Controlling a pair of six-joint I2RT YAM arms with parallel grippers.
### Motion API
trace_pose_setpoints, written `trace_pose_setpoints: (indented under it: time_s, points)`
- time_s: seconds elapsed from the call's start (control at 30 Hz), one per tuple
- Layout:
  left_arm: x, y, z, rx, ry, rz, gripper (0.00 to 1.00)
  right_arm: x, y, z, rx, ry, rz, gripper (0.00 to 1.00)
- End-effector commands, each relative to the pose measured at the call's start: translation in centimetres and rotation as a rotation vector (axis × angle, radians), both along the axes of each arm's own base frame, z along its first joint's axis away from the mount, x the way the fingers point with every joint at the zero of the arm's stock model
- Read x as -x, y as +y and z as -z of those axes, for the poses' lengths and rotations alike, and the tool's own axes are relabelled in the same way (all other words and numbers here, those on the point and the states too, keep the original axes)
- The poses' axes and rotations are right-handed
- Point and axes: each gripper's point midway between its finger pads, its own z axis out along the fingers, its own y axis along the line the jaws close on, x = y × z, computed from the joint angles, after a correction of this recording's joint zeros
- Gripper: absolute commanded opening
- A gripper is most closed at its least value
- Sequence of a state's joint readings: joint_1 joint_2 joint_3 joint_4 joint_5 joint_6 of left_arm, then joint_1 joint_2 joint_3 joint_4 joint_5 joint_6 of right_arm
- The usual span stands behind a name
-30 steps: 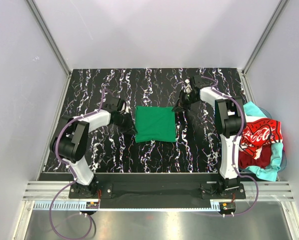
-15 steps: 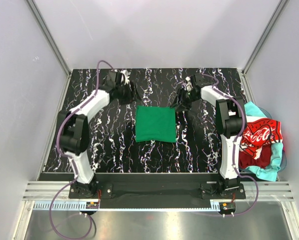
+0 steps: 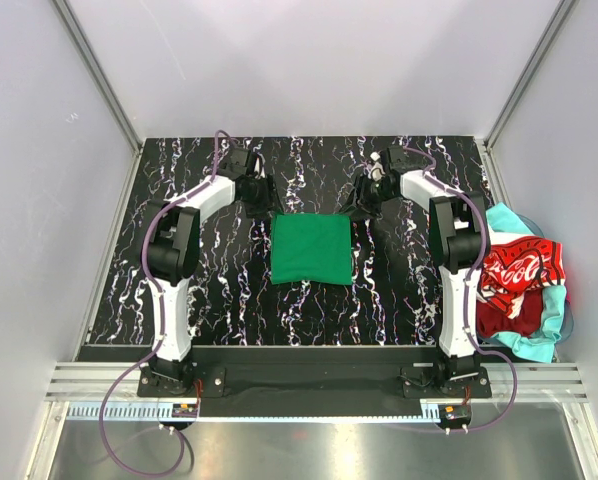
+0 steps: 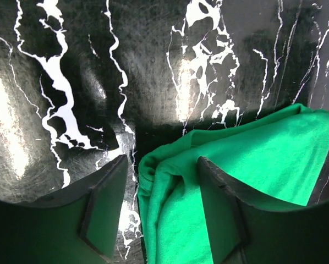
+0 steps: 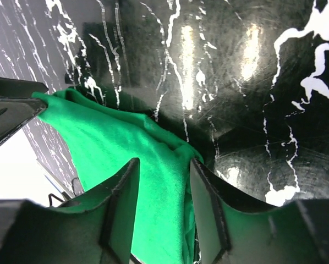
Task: Fold and stack the t-shirts
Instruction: Fold the tshirt
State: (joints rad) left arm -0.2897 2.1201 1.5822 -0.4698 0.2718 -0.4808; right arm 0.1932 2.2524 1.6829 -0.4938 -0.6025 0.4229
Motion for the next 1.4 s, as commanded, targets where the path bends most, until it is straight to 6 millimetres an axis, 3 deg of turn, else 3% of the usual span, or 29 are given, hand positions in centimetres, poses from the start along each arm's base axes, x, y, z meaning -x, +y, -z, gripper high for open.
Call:
trace_pose_setpoints:
  time_s: [0.0, 0.17, 0.23, 0.3, 0.47, 0.57, 0.63, 0.67, 0.7, 0.77, 0.9, 0.93, 0.97, 1.0, 1.07, 1.17, 1.23, 1.3, 1.37]
  points:
    - [-1.5, -0.5, -1.8, 0.014, -0.067, -0.014, 0.55, -0.6, 0.4, -0.6, -0.038, -0.014, -0.003, 0.48]
    - [-1.1, -0.8, -1.9, 0.038, -0.058, -0.011, 0.43, -0.5, 0.7, -0.3, -0.061, 0.005, -0.007, 0.45]
    - [-0.7, -0.8, -1.9, 0.047, -0.056, -0.008, 0.47, -0.6, 0.9, -0.3, -0.067, 0.001, -0.010, 0.45]
    - [-0.6, -0.9, -2.5, 0.055, -0.072, -0.010, 0.59, -0.6, 0.8, -0.2, -0.066, 0.004, -0.005, 0.46]
    - [-0.2, -1.1, -3.2, 0.076, -0.083, -0.004, 0.58, -0.6, 0.9, 0.0, -0.073, 0.015, -0.002, 0.45]
    - [-0.3, -1.1, -2.9, 0.080, -0.081, -0.004, 0.47, -0.6, 0.9, 0.3, -0.076, 0.023, 0.004, 0.41]
    - [-0.3, -0.9, -2.0, 0.068, -0.062, -0.008, 0.22, -0.6, 0.9, 0.7, -0.069, 0.034, 0.010, 0.33]
    - [-0.5, -0.6, -1.7, 0.052, -0.060, -0.016, 0.11, -0.6, 0.7, 0.9, -0.061, 0.041, 0.017, 0.13]
    - [-0.5, -0.2, -1.3, 0.035, -0.053, -0.024, 0.00, -0.7, 0.4, 1.3, -0.035, 0.046, 0.034, 0.06]
    - [-0.5, 0.9, -0.4, -0.007, -0.052, -0.050, 0.00, -1.0, -0.1, 1.4, -0.006, 0.030, 0.062, 0.00]
    - [-1.1, 1.6, 0.2, -0.042, -0.043, -0.028, 0.00, -1.7, -0.3, 1.2, 0.009, -0.015, 0.060, 0.00]
    - [-1.2, 1.7, 0.3, -0.054, -0.046, -0.017, 0.17, -1.7, -0.3, 1.1, 0.015, -0.018, 0.044, 0.01]
    - [-1.2, 1.8, -0.1, -0.061, -0.055, -0.017, 0.35, -1.2, -0.5, 1.1, 0.032, 0.006, 0.041, 0.10]
    - [-1.0, 2.1, -0.2, -0.076, -0.057, -0.020, 0.51, -1.3, -0.8, 0.6, 0.051, -0.001, 0.043, 0.37]
    - [-0.7, 2.8, -2.3, -0.100, -0.095, -0.026, 0.62, -0.6, -1.9, -0.9, 0.114, -0.003, 0.043, 0.50]
    - [1.0, 3.7, -5.3, -0.119, -0.123, -0.033, 0.70, 0.8, -3.4, -3.5, 0.191, -0.002, 0.067, 0.66]
    - [3.5, 4.2, -6.8, -0.105, -0.119, -0.047, 0.70, 2.5, -3.6, -4.1, 0.194, 0.027, 0.067, 0.69]
    - [6.0, 4.2, -6.6, -0.067, -0.081, -0.045, 0.66, 5.4, -3.5, -4.8, 0.157, 0.065, 0.052, 0.69]
    - [10.3, 3.4, -5.7, 0.033, -0.009, -0.032, 0.62, 7.2, -3.7, -5.0, 0.153, 0.074, 0.049, 0.69]
